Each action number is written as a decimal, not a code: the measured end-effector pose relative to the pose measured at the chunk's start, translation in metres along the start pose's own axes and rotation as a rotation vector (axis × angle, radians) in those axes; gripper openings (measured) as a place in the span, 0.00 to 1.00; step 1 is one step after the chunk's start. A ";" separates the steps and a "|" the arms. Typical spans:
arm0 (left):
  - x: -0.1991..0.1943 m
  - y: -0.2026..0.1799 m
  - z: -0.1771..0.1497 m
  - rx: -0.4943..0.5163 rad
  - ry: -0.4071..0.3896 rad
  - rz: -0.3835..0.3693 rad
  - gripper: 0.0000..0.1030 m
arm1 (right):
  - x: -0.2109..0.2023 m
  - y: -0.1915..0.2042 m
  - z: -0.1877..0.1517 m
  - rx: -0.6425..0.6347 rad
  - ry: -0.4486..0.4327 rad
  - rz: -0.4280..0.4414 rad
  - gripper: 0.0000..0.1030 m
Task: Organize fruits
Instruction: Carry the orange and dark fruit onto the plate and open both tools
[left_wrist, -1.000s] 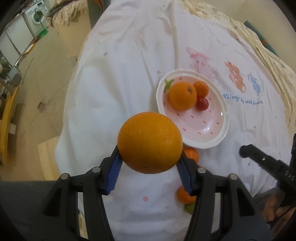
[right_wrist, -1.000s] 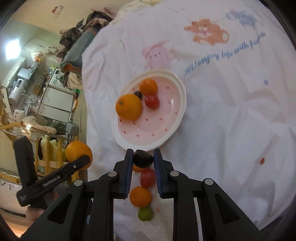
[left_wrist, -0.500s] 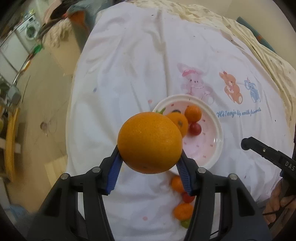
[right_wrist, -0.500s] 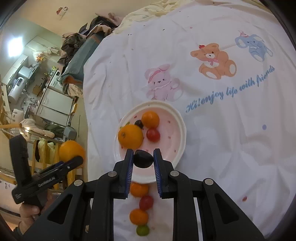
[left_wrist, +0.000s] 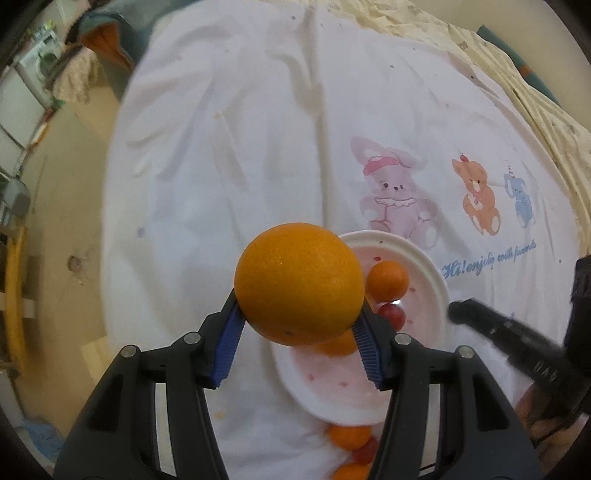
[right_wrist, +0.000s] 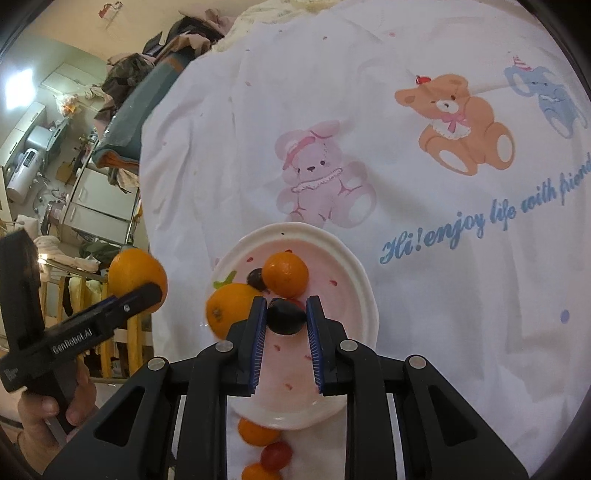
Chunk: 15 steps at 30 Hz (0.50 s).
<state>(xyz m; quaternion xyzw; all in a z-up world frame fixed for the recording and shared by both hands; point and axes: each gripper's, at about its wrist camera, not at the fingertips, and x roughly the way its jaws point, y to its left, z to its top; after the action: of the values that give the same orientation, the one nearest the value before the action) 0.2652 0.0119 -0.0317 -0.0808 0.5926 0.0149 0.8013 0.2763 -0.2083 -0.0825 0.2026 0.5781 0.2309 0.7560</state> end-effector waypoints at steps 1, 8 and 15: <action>0.004 -0.002 0.003 0.004 0.004 -0.003 0.51 | 0.002 -0.001 0.000 0.000 0.004 0.001 0.22; 0.034 -0.024 0.017 0.067 0.039 0.018 0.51 | 0.015 -0.004 0.004 -0.018 0.025 -0.008 0.22; 0.054 -0.033 0.020 0.079 0.100 -0.026 0.51 | 0.027 -0.011 0.004 -0.014 0.046 -0.019 0.23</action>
<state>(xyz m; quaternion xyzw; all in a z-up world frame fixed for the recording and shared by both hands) 0.3037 -0.0214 -0.0735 -0.0574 0.6310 -0.0228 0.7733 0.2873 -0.2016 -0.1084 0.1864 0.5955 0.2321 0.7462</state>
